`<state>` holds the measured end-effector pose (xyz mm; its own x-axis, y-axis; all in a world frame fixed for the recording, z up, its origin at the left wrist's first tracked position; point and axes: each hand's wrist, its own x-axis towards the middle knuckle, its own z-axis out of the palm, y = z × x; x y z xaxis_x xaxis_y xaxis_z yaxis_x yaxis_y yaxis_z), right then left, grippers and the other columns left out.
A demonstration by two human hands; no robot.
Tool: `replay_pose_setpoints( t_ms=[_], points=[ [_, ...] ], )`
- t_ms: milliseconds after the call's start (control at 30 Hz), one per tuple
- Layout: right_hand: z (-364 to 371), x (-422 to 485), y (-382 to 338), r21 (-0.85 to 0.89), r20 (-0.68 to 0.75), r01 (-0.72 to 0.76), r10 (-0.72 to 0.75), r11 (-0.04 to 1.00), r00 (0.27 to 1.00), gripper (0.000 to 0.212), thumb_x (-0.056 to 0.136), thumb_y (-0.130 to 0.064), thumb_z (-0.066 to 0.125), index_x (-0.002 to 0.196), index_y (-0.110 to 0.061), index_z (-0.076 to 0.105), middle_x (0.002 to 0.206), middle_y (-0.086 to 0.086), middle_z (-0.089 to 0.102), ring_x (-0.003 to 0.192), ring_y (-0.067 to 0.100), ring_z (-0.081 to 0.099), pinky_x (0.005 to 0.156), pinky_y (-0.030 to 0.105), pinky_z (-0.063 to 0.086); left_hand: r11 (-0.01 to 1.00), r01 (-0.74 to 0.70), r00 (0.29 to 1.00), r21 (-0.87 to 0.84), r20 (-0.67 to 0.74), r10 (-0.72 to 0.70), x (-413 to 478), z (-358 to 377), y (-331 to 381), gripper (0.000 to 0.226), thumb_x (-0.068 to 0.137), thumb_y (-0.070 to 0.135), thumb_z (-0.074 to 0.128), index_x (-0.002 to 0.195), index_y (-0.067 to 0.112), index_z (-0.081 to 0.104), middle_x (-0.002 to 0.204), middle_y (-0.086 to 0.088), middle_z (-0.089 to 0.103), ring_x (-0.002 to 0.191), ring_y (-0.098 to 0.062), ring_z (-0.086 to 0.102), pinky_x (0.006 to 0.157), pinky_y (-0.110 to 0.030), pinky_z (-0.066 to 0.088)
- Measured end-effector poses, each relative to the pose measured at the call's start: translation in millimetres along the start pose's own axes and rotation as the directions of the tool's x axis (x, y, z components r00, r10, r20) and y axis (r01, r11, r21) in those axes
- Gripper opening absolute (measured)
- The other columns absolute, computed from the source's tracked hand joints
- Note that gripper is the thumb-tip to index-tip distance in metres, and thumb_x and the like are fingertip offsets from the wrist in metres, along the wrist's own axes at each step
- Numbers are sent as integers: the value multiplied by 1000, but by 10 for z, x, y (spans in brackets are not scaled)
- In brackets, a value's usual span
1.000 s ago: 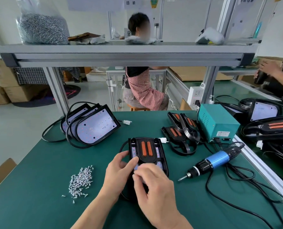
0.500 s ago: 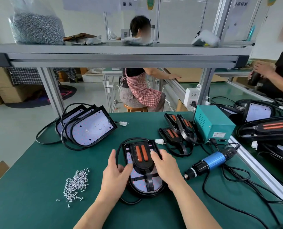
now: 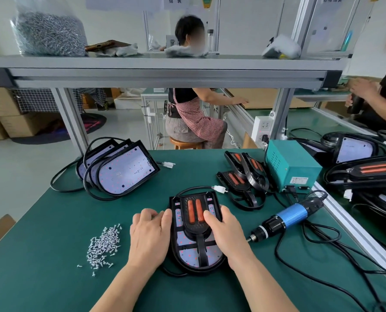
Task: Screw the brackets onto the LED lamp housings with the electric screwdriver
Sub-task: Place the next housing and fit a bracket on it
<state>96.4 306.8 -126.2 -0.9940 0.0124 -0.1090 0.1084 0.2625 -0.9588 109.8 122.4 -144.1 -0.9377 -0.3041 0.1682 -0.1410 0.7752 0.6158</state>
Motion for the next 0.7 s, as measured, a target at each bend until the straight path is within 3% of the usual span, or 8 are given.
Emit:
replay_pose_setpoints(
  t_ms=[67, 133, 200, 267, 333, 433, 533, 700],
  points=[
    [-3, -9, -2, 55, 5, -8, 8, 998, 1000, 25, 101, -31, 57, 123, -21, 60, 119, -7, 68, 113, 13, 61, 99, 34, 48, 999, 5, 1000, -35, -9, -5, -20, -21, 7, 47, 105, 41, 33, 66, 29, 56, 100, 5, 47, 97, -20, 37, 99, -34, 33],
    [-17, 1, 7, 77, 16, -13, 12, 997, 1000, 32, 102, -29, 57, 134, -22, 56, 126, -8, 66, 122, 13, 59, 109, 39, 45, 998, 11, 1000, -62, -20, -12, -42, -53, 4, 44, 105, 38, 33, 67, 24, 51, 98, 4, 48, 97, -20, 41, 99, -36, 37],
    [-36, 18, 23, 98, 21, -10, 8, 995, 1000, 22, 101, -26, 59, 124, -29, 60, 118, -12, 69, 113, 7, 62, 102, 33, 48, 996, -4, 1000, -85, -18, 3, -47, -97, -45, 42, 105, 37, 35, 76, 19, 60, 100, 5, 50, 98, -19, 48, 96, -34, 39],
    [-40, 27, 20, 101, 25, -14, 12, 995, 1000, 13, 101, -26, 60, 111, -33, 61, 110, -17, 69, 102, -2, 61, 85, 21, 46, 995, -39, 997, -92, -63, 33, -33, -177, -130, 30, 104, 30, 46, 99, 15, 72, 106, 4, 56, 98, -18, 54, 92, -30, 41],
    [-30, 32, 22, 76, 29, -11, 9, 997, 1000, 14, 101, -28, 59, 114, -32, 59, 110, -15, 69, 102, -1, 61, 81, 21, 44, 999, -41, 987, -20, -155, 38, 14, -305, -240, 19, 97, 16, 61, 109, 10, 73, 110, -2, 62, 101, -24, 55, 90, -30, 40],
    [-17, 22, 10, 39, 31, -8, 7, 999, 1000, 18, 100, -29, 58, 118, -26, 55, 109, -13, 68, 105, 5, 61, 81, 26, 43, 991, 78, 968, 113, -245, -49, 128, -578, -437, 13, 88, 7, 66, 92, 15, 75, 100, -3, 68, 100, -30, 50, 87, -37, 40],
    [-20, 16, 9, 18, 51, -11, 10, 1000, 999, 19, 99, -30, 57, 117, -26, 53, 108, -12, 68, 105, 7, 61, 83, 30, 44, 962, 229, 964, 152, -173, -202, 235, -804, -588, 18, 86, 12, 63, 79, 26, 69, 85, 6, 67, 102, -31, 50, 85, -37, 38],
    [-18, 20, -14, 4, 66, -19, 19, 1000, 998, 28, 98, -31, 58, 124, -26, 50, 109, -11, 67, 104, 8, 61, 89, 35, 46, 948, 244, 969, 204, -85, -231, 354, -836, -661, 12, 87, 29, 68, 75, 28, 66, 81, 9, 65, 100, -25, 46, 83, -35, 34]
  ],
)
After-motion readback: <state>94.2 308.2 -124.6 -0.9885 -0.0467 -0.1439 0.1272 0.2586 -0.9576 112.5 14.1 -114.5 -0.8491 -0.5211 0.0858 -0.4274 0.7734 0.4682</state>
